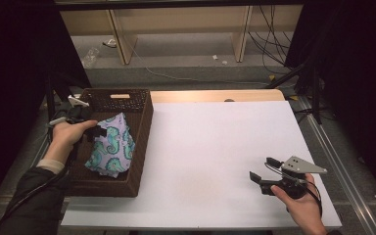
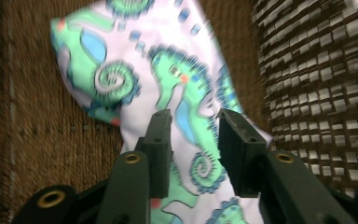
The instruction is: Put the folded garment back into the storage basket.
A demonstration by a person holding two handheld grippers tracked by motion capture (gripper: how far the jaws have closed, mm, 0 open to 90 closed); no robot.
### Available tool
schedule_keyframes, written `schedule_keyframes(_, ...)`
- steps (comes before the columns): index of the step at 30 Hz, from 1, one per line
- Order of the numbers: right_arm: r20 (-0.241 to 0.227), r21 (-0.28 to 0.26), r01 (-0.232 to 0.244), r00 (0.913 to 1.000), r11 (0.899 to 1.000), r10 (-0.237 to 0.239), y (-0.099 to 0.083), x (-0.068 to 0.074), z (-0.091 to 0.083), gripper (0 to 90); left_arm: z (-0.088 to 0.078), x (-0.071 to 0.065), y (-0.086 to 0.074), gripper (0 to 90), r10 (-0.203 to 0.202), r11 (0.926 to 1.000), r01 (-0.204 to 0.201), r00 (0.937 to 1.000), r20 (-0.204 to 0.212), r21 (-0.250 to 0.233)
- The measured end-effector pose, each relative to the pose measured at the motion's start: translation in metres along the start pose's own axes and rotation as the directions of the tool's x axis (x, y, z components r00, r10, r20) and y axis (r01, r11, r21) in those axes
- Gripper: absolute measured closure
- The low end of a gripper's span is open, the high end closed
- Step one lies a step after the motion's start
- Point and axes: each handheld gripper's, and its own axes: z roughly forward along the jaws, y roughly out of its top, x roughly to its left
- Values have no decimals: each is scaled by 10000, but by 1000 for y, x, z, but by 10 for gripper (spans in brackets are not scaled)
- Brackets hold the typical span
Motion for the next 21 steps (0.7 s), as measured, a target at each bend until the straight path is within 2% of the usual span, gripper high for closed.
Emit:
schedule_keyframes(3,7,19,-18,10000,10000,18,0,0,0,159,16,9,-5,668,-317,9994,317,9995,-62,142)
schedule_keyframes(8,-34,14,27,10000,10000,-27,0,0,1,159,36,21,-11,688,-990,9944,996,9949,-169,356)
schedule_keyframes(11,-17,25,12,10000,10000,-12,0,0,1,159,42,22,-13,689,-1104,9931,1109,9938,-154,376)
schedule_keyframes(15,-10,4,3,10000,10000,-3,0,0,0,159,41,21,-12,662,-1031,9940,1035,9946,-151,343)
schedule_keyframes(21,10,8,20,10000,10000,-20,0,0,-1,159,19,12,-9,604,-664,9963,678,9974,278,-523)
